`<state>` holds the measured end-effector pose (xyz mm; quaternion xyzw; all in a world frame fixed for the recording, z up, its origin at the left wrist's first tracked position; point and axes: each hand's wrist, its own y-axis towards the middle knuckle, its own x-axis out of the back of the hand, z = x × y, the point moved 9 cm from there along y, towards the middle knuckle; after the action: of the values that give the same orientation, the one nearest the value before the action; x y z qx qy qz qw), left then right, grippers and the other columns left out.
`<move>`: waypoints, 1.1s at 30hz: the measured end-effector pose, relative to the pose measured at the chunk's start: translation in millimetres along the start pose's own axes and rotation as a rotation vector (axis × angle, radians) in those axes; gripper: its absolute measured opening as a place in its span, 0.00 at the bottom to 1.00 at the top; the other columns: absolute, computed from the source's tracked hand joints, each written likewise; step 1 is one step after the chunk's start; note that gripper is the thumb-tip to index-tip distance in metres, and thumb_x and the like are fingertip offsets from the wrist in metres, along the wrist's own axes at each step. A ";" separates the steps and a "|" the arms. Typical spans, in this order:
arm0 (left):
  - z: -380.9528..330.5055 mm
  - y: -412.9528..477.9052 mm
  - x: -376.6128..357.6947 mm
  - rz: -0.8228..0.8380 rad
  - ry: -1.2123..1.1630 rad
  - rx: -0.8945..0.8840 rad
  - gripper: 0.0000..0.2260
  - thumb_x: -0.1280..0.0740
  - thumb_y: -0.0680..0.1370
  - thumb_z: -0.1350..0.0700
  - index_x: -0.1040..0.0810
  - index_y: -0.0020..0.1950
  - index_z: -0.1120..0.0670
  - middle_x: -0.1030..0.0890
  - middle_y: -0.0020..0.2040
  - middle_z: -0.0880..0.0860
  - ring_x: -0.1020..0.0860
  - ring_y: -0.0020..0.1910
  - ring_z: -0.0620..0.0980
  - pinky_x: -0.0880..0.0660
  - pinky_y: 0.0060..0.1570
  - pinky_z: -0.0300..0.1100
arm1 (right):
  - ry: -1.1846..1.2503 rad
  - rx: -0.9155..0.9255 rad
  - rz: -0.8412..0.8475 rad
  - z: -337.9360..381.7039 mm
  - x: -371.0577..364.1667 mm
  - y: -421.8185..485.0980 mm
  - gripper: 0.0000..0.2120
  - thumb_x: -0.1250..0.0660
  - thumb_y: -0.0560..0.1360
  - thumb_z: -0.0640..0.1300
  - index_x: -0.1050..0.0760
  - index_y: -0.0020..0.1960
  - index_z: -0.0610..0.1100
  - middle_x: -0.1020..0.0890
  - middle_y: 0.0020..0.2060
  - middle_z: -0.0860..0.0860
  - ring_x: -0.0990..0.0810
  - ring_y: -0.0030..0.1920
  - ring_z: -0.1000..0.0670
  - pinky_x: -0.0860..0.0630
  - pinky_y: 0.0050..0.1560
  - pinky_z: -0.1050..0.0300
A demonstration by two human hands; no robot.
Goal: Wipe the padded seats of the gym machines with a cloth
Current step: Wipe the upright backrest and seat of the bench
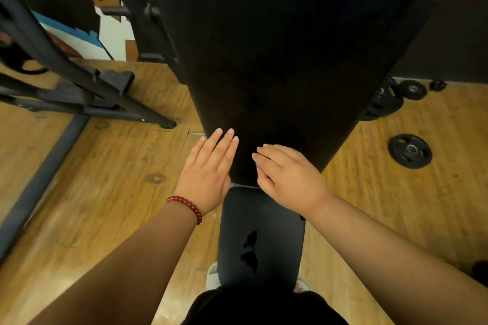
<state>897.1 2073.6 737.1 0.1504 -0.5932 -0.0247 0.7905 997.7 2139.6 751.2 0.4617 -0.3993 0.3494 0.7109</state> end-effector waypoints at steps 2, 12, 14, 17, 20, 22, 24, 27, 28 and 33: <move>18.9 -0.8 8.6 -0.025 -0.005 0.020 0.32 0.34 0.74 0.56 0.43 0.75 0.59 0.36 0.75 0.58 0.41 0.75 0.57 0.46 0.73 0.54 | -0.024 0.037 -0.046 12.0 10.8 13.9 0.16 0.40 0.78 0.44 0.20 0.60 0.39 0.18 0.56 0.44 0.20 0.59 0.45 0.22 0.58 0.47; 95.8 14.2 47.3 -0.150 -0.006 0.052 0.31 0.33 0.74 0.56 0.39 0.75 0.60 0.36 0.75 0.58 0.41 0.74 0.57 0.48 0.73 0.53 | -0.117 0.058 -0.185 60.6 52.3 77.3 0.15 0.39 0.77 0.44 0.19 0.59 0.39 0.17 0.56 0.45 0.21 0.60 0.48 0.24 0.63 0.52; 107.3 17.0 51.8 -0.168 -0.011 0.053 0.32 0.33 0.74 0.56 0.40 0.75 0.60 0.35 0.75 0.58 0.41 0.74 0.57 0.48 0.73 0.53 | -0.125 0.055 -0.219 69.8 62.2 87.5 0.15 0.39 0.77 0.44 0.20 0.59 0.39 0.17 0.56 0.45 0.21 0.60 0.48 0.27 0.64 0.55; 122.5 22.8 59.4 -0.203 -0.025 0.051 0.33 0.32 0.72 0.56 0.40 0.75 0.60 0.35 0.75 0.58 0.42 0.74 0.57 0.48 0.73 0.53 | -0.155 0.041 -0.274 81.2 77.3 101.8 0.15 0.38 0.77 0.44 0.20 0.59 0.39 0.17 0.56 0.46 0.21 0.60 0.49 0.32 0.67 0.60; 135.0 31.1 71.4 -0.249 -0.054 0.044 0.33 0.33 0.72 0.57 0.40 0.76 0.60 0.35 0.75 0.58 0.41 0.75 0.57 0.47 0.74 0.53 | -0.196 0.024 -0.313 90.6 91.5 114.7 0.16 0.39 0.78 0.45 0.20 0.60 0.40 0.17 0.56 0.46 0.21 0.60 0.51 0.37 0.69 0.64; 143.0 38.2 81.3 -0.282 -0.077 0.050 0.32 0.33 0.73 0.58 0.40 0.76 0.60 0.35 0.75 0.58 0.41 0.75 0.57 0.46 0.74 0.53 | -0.196 0.019 -0.345 95.6 100.5 121.7 0.16 0.39 0.78 0.45 0.20 0.60 0.40 0.18 0.57 0.46 0.21 0.60 0.51 0.39 0.70 0.67; 149.7 46.2 93.2 -0.316 -0.103 0.051 0.31 0.34 0.74 0.57 0.40 0.76 0.60 0.35 0.75 0.58 0.40 0.75 0.56 0.47 0.74 0.52 | -0.198 0.038 -0.390 102.0 110.3 127.4 0.15 0.38 0.78 0.43 0.20 0.60 0.39 0.17 0.56 0.46 0.21 0.60 0.51 0.37 0.70 0.67; 157.5 58.5 111.5 -0.374 -0.134 0.046 0.30 0.34 0.75 0.57 0.39 0.75 0.59 0.35 0.75 0.58 0.41 0.75 0.56 0.50 0.74 0.51 | -0.222 0.074 -0.447 112.6 125.6 135.2 0.14 0.36 0.78 0.42 0.20 0.60 0.38 0.18 0.56 0.45 0.21 0.60 0.49 0.32 0.68 0.61; 159.9 62.1 117.7 -0.392 -0.148 0.044 0.30 0.34 0.76 0.56 0.39 0.76 0.59 0.36 0.75 0.57 0.41 0.75 0.56 0.50 0.74 0.51 | -0.235 0.085 -0.471 116.2 131.8 137.1 0.14 0.36 0.78 0.42 0.20 0.60 0.38 0.18 0.57 0.44 0.21 0.60 0.49 0.30 0.67 0.60; 168.0 76.4 148.2 -0.455 -0.194 0.012 0.30 0.33 0.76 0.54 0.40 0.76 0.58 0.35 0.75 0.57 0.40 0.75 0.55 0.47 0.73 0.51 | -0.290 0.128 -0.622 134.9 171.6 150.4 0.13 0.35 0.77 0.40 0.20 0.58 0.37 0.17 0.56 0.43 0.20 0.59 0.48 0.26 0.64 0.55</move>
<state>771.4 2079.2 937.6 0.2817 -0.6172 -0.2127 0.7031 909.4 2085.0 995.1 0.6498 -0.3138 0.0713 0.6887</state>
